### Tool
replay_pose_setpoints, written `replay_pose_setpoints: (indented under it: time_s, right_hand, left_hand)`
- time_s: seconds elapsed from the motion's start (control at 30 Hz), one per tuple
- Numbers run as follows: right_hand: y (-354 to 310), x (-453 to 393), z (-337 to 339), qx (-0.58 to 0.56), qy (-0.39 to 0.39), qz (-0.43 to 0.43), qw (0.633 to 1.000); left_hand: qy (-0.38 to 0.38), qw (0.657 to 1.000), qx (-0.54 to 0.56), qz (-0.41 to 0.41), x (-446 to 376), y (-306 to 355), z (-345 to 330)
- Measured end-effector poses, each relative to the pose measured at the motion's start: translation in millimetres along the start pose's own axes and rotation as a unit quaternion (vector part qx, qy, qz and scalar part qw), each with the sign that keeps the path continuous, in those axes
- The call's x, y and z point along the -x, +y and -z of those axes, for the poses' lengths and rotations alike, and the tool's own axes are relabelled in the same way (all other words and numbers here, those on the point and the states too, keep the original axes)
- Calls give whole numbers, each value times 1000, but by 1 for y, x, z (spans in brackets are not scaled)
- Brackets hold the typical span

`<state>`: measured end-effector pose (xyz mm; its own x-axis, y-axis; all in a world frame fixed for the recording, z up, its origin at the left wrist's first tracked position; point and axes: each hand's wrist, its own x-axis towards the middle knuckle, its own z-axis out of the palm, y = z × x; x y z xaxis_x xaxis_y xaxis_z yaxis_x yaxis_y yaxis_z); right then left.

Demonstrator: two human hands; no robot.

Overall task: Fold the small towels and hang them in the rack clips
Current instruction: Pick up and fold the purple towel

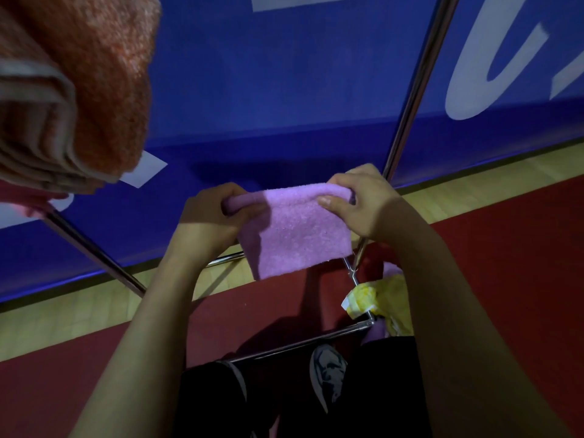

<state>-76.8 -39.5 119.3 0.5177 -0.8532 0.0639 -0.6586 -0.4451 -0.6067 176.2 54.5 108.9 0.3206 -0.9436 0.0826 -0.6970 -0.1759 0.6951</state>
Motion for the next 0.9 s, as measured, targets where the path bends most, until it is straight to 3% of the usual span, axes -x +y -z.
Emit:
replay_pose_setpoints:
  time_s: [0.13, 0.23, 0.33, 0.43, 0.57, 0.73, 0.8, 0.9]
  right_hand:
    - [-7, 1, 7, -45, 1, -6, 999]
    - [-12, -1, 7, -54, 22, -17, 998]
    - [-23, 1, 9, -80, 22, 20, 996]
    - [-40, 3, 4, -129, -29, 71, 989]
    - [-43, 0, -2, -142, -65, 94, 983]
    - [-36, 1, -1, -163, -79, 57, 982]
    - [-34, 3, 5, -197, -129, 26, 972]
    - [-29, 8, 13, -148, -240, 37, 959]
  left_hand:
    - [-29, 998, -5, -60, 1, 3, 3]
    - [-82, 995, -9, -50, 7, 5, 4]
    - [-159, 986, 51, -20, 15, 16, 2]
    - [-223, 967, 101, -64, 24, 37, -10]
    - [-207, 970, 109, -70, 25, 48, -18]
    - [-208, 967, 126, -74, 27, 44, -9]
    - [-218, 960, 154, -84, 29, 45, -5]
    - [-212, 956, 190, -67, 30, 42, 6]
